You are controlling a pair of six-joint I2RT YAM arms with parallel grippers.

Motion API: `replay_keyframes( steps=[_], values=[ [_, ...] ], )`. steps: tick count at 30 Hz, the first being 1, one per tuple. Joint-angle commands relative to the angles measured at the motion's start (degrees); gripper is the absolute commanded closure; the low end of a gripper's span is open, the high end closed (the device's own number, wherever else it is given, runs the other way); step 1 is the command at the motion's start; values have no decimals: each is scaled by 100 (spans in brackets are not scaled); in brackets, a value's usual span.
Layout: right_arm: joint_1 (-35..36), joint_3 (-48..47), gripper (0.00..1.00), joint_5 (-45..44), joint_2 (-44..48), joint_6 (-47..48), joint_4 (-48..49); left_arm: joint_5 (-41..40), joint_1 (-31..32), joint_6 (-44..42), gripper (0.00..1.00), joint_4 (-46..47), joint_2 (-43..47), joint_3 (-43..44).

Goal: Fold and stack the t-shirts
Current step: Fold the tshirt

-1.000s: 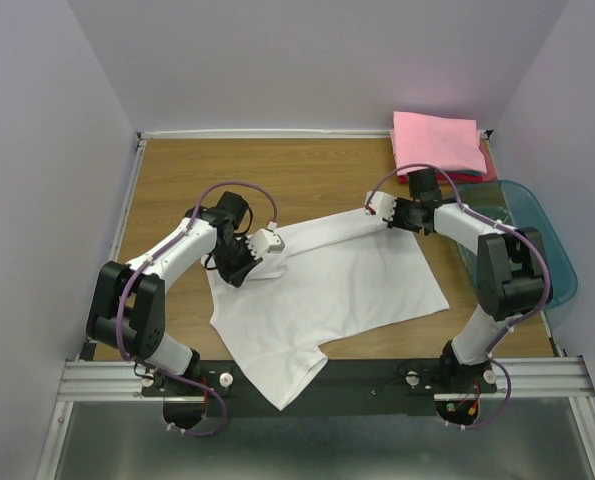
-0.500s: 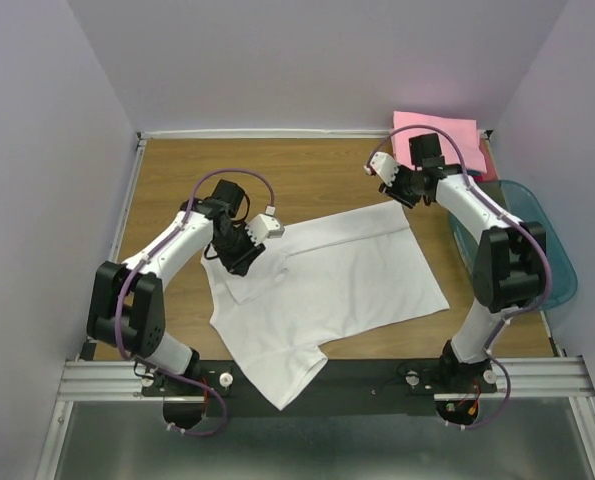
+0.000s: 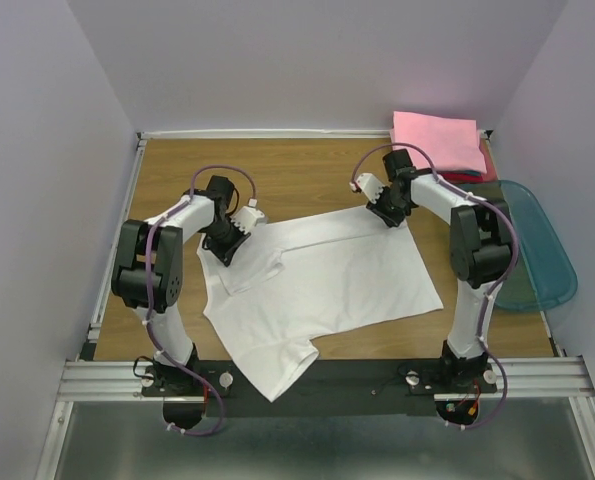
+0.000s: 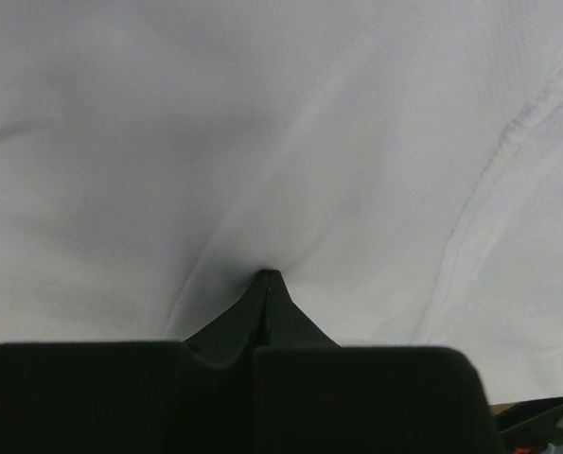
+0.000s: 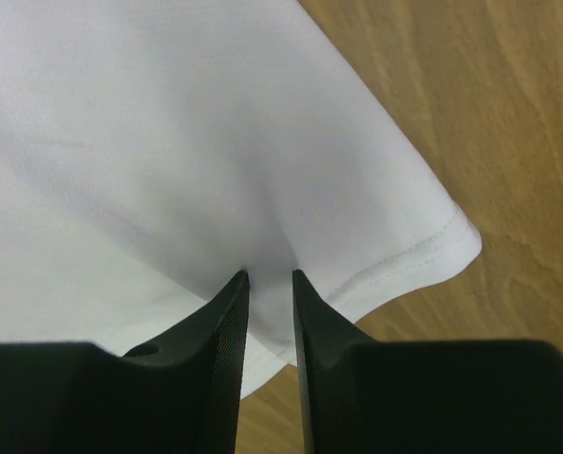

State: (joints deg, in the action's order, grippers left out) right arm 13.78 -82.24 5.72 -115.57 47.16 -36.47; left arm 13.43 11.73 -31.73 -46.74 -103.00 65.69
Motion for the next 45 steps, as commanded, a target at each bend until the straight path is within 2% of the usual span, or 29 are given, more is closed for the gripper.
replay_keyframes(
  steps=[1, 5, 10, 12, 15, 16, 18, 23, 24, 30, 34, 39, 45],
  values=[
    [2, -301, 68, -360, -703, -426, -19, -701, -311, -79, 100, 376, -720, 487],
    [2, -1161, 67, -501, -1362, -751, -9, -798, -513, -97, 100, 254, -1580, 1585],
    [2, -2452, 64, -642, -2012, -971, -9, -904, -636, -150, 100, -10, -2153, 3167],
    [2, -2709, 61, -607, -2031, -1085, -18, -886, -680, -193, 93, -115, -2277, 3554],
    [11, -2798, 51, -387, -1742, -1209, -62, -773, -759, -351, 80, -282, -2181, 4170],
    [19, -2624, 50, -265, -1419, -1209, -88, -546, -786, -456, 75, -344, -1998, 4345],
    [11, -2360, 48, -185, -1083, -1191, -97, -403, -803, -510, 72, -344, -1770, 4382],
    [19, -1455, 47, -97, -90, -1051, -167, 54, -777, -572, 72, -415, -1083, 3461],
    [19, -1157, 47, -97, 138, -998, -194, 115, -777, -537, 74, -406, -856, 2972],
    [28, -198, 51, -141, 500, -901, -440, 142, -795, -484, 80, 85, -80, 1064],
    [55, 365, 53, 17, 553, -936, -510, 11, -795, -484, 83, 331, 35, 350],
    [72, 665, 56, 114, 360, -1033, -475, -130, -970, -519, 87, 552, -229, 67],
    [160, 841, 56, 210, 307, -1243, -396, -376, -1303, -677, 91, 579, -624, 312]
  ],
)
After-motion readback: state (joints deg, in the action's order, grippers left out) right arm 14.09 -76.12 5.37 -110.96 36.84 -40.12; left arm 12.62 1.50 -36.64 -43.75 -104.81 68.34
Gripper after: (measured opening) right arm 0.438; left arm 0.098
